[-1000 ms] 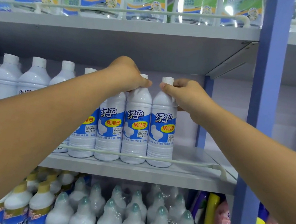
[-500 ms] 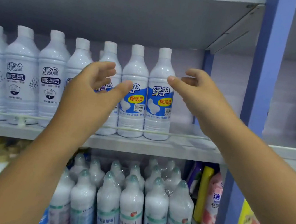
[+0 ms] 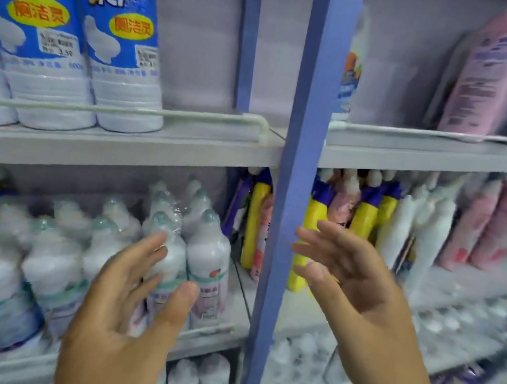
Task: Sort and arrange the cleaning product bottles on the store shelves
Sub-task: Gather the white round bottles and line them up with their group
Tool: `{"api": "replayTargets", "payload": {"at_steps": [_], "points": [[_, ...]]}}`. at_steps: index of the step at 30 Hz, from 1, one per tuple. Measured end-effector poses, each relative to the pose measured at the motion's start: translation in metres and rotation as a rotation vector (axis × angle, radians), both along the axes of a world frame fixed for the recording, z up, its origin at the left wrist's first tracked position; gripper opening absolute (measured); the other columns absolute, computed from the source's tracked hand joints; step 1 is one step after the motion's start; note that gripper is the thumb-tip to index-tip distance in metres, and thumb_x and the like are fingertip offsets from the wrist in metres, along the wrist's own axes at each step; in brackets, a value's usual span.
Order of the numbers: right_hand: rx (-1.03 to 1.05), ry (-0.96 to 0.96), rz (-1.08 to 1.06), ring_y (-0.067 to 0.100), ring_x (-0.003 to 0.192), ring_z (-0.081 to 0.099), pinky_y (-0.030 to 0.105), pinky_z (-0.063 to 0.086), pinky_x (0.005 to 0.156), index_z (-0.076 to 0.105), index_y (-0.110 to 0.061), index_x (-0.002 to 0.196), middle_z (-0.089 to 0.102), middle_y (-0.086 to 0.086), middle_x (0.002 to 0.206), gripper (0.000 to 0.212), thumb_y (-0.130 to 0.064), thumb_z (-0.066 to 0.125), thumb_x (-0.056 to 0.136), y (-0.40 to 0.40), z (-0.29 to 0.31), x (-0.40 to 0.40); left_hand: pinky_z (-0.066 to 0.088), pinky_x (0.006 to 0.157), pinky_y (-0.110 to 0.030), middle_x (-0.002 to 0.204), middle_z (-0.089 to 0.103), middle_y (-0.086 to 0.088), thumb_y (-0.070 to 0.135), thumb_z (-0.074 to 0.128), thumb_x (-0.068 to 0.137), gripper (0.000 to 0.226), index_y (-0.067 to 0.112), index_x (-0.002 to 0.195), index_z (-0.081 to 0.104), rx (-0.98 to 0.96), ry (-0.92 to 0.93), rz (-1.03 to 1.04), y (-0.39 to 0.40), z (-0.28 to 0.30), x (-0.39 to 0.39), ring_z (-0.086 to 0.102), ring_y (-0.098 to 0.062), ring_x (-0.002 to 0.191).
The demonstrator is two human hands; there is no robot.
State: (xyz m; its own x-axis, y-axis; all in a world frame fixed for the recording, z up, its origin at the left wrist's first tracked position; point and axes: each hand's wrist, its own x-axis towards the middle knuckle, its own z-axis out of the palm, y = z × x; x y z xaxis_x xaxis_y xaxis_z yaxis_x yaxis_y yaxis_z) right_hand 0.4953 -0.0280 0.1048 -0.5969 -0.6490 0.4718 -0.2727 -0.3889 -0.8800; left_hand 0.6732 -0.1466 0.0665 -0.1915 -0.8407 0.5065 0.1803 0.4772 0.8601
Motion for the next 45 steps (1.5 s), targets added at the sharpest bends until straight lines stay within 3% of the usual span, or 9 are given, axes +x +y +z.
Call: {"api": "replayTargets", "payload": {"at_steps": [5,9,12,16,22,24,27,36,45], "points": [[0.13,-0.12,-0.151,0.013,0.115,0.068,0.032,0.057,0.095,0.062,-0.023,0.125,0.074,-0.008,0.12,0.049,-0.028,0.069,0.077,0.054,-0.029,-0.072,0.055,0.092,-0.019,0.122,0.074,0.009,0.046,0.078,0.06,0.057,0.039,0.116,0.069,0.073,-0.021,-0.114,0.039,-0.031,-0.065,0.069,-0.008,0.116],[0.22,-0.152,-0.206,0.005,0.117,0.065,0.038,0.054,0.098,0.06,-0.032,0.13,0.07,-0.017,0.123,0.048,-0.037,0.07,0.083,0.113,-0.045,-0.131,0.052,0.097,-0.033,0.119,0.073,0.017,0.032,0.08,0.065,0.049,0.04,0.112,0.071,0.181,-0.098,-0.249,0.082,-0.038,-0.13,0.066,-0.002,0.116],[0.264,-0.189,-0.213,0.003,0.116,0.065,0.04,0.053,0.1,0.058,-0.035,0.131,0.069,-0.021,0.123,0.052,-0.044,0.071,0.081,0.159,-0.051,-0.177,0.05,0.101,-0.034,0.12,0.072,0.018,0.039,0.091,0.07,0.054,0.036,0.118,0.066,0.239,-0.16,-0.303,0.119,-0.037,-0.184,0.065,-0.001,0.117],[0.314,-0.233,-0.187,0.002,0.115,0.065,0.041,0.052,0.103,0.057,-0.042,0.13,0.068,-0.024,0.123,0.054,-0.052,0.072,0.079,0.215,-0.055,-0.241,0.05,0.093,-0.027,0.118,0.069,0.028,0.049,0.075,0.065,0.055,0.04,0.119,0.064,0.27,-0.188,-0.312,0.171,-0.035,-0.254,0.065,0.004,0.113],[0.343,-0.244,-0.167,-0.002,0.111,0.065,0.039,0.053,0.102,0.057,-0.043,0.129,0.068,-0.027,0.119,0.057,-0.057,0.07,0.076,0.269,-0.058,-0.31,0.05,0.09,-0.022,0.119,0.066,0.03,0.052,0.072,0.068,0.056,0.042,0.122,0.062,0.279,-0.244,-0.306,0.226,-0.03,-0.331,0.062,0.01,0.112],[0.351,-0.25,-0.167,-0.002,0.112,0.065,0.04,0.053,0.102,0.056,-0.043,0.13,0.068,-0.027,0.119,0.062,-0.06,0.071,0.073,0.279,-0.058,-0.33,0.049,0.086,-0.02,0.116,0.065,0.032,0.047,0.075,0.076,0.046,0.043,0.12,0.062,0.295,-0.267,-0.302,0.234,-0.027,-0.354,0.061,0.011,0.11],[0.351,-0.255,-0.178,-0.002,0.112,0.065,0.04,0.053,0.102,0.056,-0.044,0.131,0.067,-0.027,0.121,0.057,-0.058,0.07,0.077,0.286,-0.062,-0.362,0.047,0.08,-0.016,0.114,0.065,0.03,0.036,0.076,0.086,0.035,0.044,0.117,0.062,0.306,-0.288,-0.312,0.239,-0.026,-0.387,0.06,0.012,0.107],[0.385,-0.202,-0.187,-0.002,0.108,0.067,0.036,0.055,0.098,0.055,-0.04,0.133,0.065,-0.022,0.126,0.047,-0.046,0.069,0.089,0.243,-0.074,-0.46,0.045,0.083,-0.015,0.12,0.065,0.027,0.04,0.075,0.085,0.038,0.047,0.12,0.062,0.317,-0.277,-0.3,0.202,-0.044,-0.483,0.061,0.008,0.113],[0.419,-0.208,-0.245,0.001,0.108,0.067,0.042,0.055,0.099,0.062,-0.042,0.122,0.069,-0.019,0.121,0.035,-0.04,0.074,0.089,0.191,-0.082,-0.561,0.043,0.08,-0.009,0.127,0.062,0.026,0.043,0.075,0.083,0.044,0.046,0.124,0.06,0.332,-0.297,-0.315,0.161,-0.049,-0.574,0.057,0.023,0.103]]}}
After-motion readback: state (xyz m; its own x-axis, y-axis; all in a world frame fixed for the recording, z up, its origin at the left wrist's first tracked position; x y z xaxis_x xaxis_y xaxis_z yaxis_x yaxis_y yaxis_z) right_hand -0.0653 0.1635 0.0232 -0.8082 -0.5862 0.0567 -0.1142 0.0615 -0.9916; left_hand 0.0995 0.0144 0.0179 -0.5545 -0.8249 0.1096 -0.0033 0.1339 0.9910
